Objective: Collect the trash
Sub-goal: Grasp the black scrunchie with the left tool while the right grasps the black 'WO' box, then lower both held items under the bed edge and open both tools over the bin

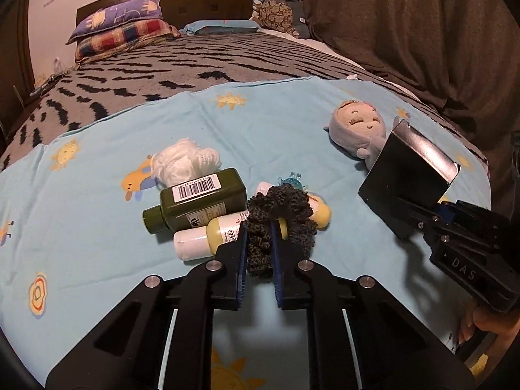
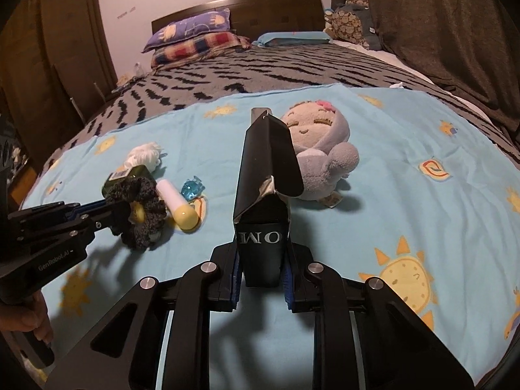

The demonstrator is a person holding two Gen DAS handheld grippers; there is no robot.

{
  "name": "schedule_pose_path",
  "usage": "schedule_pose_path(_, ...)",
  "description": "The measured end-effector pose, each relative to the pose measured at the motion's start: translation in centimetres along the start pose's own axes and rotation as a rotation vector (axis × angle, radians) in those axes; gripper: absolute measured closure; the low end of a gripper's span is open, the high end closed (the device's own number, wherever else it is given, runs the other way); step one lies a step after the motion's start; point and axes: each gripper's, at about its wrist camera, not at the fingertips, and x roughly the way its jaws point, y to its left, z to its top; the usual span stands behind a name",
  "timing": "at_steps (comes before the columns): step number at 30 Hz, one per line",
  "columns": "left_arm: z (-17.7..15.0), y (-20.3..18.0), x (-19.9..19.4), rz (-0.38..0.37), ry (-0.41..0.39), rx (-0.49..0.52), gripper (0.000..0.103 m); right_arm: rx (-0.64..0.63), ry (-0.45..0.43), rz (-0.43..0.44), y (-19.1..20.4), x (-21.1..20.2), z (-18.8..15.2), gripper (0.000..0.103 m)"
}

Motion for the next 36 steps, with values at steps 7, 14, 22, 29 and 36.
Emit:
schedule_pose_path(7,-1.0,-0.2,-4.1,0.009,-0.052,-0.011,0.092,-0.021,-0.046,-0.011,0.8,-3.3,-0.2,0.082)
schedule_pose_path(14,-4.0,-1.5,-8.4,-0.019,-0.062,-0.001,0.092,-0.052,-0.072,-0.003,2.4,-7.6,-1.7,0.082)
schedule_pose_path(22,-8.6,-2.3,-12.4,-0.042,-0.052,-0.029,0.092,-0.070,-0.096,0.008,3.3,-13.3,-4.8,0.082)
schedule_pose_path(29,-12.4,-3.2,-15.8,-0.045,-0.053,-0.028,0.092,-0.068,-0.096,0.019,3.4,-16.5,-8.3,0.082)
schedule_pose_path(36,-16.2,-4.2,-18.2,-0.058,-0.046,-0.025,0.092,-0.060,-0.072,0.058,4.1,-18.4,-12.0,0.082)
